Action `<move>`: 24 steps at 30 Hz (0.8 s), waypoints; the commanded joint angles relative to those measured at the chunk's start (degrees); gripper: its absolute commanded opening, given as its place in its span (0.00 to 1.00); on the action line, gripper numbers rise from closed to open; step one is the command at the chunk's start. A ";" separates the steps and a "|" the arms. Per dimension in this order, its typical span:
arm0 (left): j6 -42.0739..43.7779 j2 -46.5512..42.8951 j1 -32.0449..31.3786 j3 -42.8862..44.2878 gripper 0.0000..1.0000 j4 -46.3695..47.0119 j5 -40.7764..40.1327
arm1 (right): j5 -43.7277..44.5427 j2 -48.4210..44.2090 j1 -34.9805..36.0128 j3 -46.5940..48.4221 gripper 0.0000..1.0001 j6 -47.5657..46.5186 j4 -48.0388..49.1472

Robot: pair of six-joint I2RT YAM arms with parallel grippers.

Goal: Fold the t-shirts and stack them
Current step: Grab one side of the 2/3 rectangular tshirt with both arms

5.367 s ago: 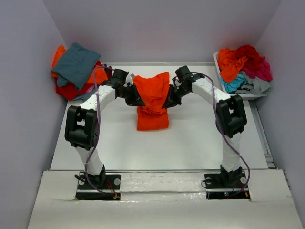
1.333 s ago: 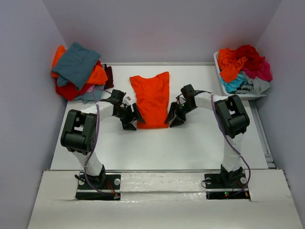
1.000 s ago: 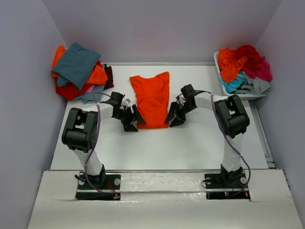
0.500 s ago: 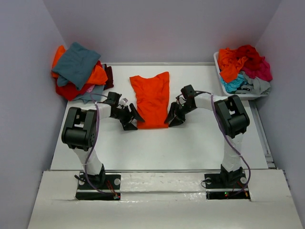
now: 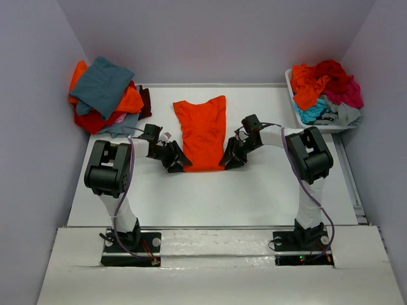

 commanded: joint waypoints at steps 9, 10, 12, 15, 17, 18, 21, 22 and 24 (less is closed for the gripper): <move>0.17 0.69 0.37 -1.86 0.27 0.36 -0.24 | -0.03 -1.49 -0.34 -1.14 0.43 0.19 2.04; 0.26 0.69 0.37 -1.86 0.27 0.36 -0.33 | -0.03 -1.58 -0.34 -1.23 0.42 0.19 2.13; 0.26 0.70 0.37 -1.86 0.24 0.36 -0.41 | -0.03 -1.58 -0.34 -1.31 0.37 0.19 2.22; 0.44 0.69 0.37 -1.69 0.22 0.28 -0.50 | -0.02 -1.32 -0.34 -0.96 0.28 0.28 2.04; 0.53 0.69 0.37 -1.60 0.19 0.36 -0.50 | -0.20 -1.14 -0.34 -0.87 0.22 0.37 1.95; 0.53 0.69 0.37 -1.51 0.18 0.28 -0.50 | -0.20 -1.14 -0.34 -0.79 0.20 0.37 1.95; 0.53 0.52 0.37 -1.43 0.13 0.36 -0.50 | 0.06 -1.23 -0.34 -0.35 0.14 0.19 1.60; 0.70 0.52 0.37 -1.34 0.12 0.28 -0.59 | 0.06 -1.23 -0.34 -0.26 0.14 0.19 1.52; 0.96 0.26 0.37 -1.25 0.09 0.01 -0.77 | 0.15 -1.23 -0.34 0.00 0.13 0.11 1.25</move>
